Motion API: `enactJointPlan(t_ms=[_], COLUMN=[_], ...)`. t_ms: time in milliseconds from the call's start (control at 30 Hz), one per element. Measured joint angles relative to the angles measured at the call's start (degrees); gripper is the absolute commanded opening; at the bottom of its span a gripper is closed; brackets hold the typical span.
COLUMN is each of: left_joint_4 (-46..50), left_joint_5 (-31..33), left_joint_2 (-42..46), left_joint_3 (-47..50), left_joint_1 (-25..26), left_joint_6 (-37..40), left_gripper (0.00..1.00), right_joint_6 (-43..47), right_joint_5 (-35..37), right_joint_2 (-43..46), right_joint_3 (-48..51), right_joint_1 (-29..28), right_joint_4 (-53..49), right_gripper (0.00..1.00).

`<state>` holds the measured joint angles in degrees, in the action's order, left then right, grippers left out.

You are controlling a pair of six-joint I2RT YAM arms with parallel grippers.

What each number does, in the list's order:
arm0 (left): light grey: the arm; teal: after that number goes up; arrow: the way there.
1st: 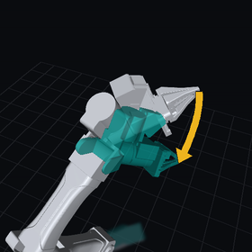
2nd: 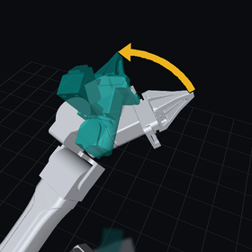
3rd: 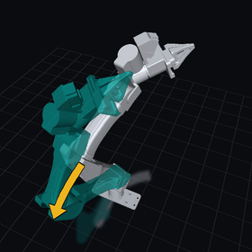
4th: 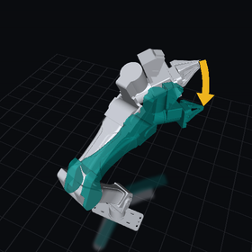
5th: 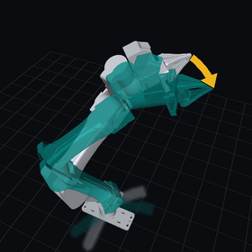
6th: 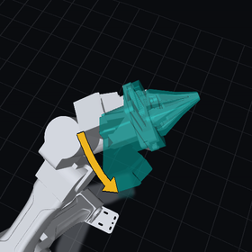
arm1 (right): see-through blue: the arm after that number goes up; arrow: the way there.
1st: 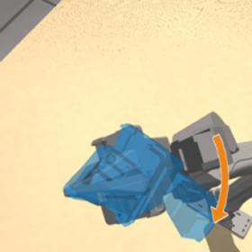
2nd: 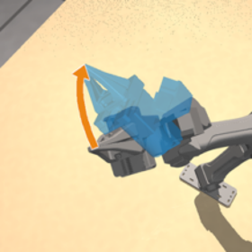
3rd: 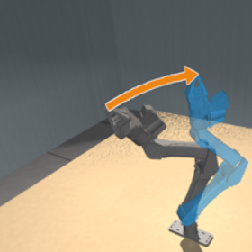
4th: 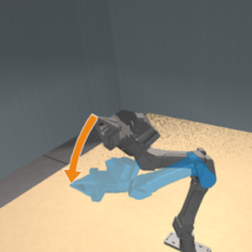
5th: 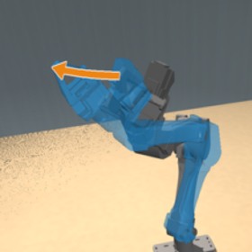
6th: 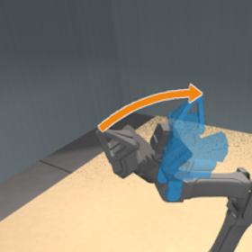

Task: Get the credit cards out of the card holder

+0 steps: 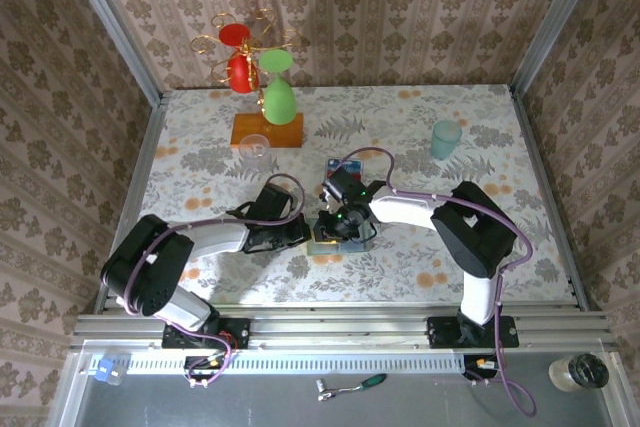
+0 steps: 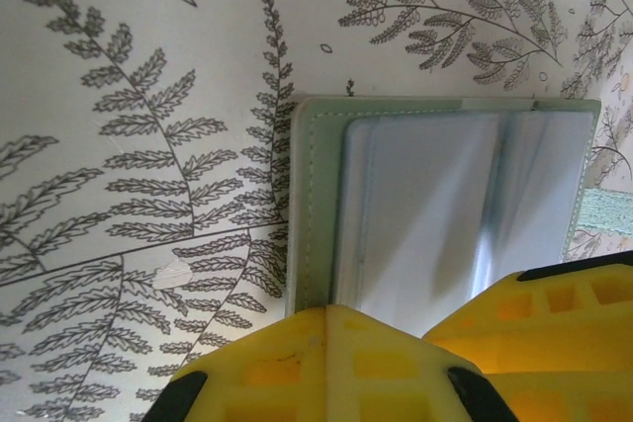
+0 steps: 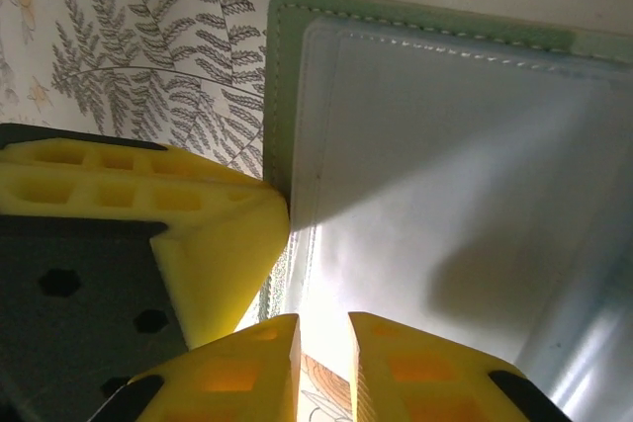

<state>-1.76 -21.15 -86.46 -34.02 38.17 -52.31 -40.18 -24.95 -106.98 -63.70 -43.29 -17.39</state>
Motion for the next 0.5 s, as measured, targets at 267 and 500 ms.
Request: enactJointPlan(t_ms=[267, 500], left_joint_4=[0.02, 0.44], left_joint_5=[-0.11, -0.5], left_joint_2=[-0.13, -0.24], left_joint_3=[0.26, 0.26], left_joint_1=[-0.72, -1.46], left_joint_6=[0.02, 0.04], left_gripper=[0.0, 0.0], right_joint_6=[-0.37, -0.13], right_joint_5=[1.86, 5.62], right_joint_2=[-1.2, -1.16], right_joint_3=[-0.92, -1.86], right_joint_1=[-0.28, -0.39], right_joint_4=[-1.62, -5.31], right_gripper=[0.19, 0.19])
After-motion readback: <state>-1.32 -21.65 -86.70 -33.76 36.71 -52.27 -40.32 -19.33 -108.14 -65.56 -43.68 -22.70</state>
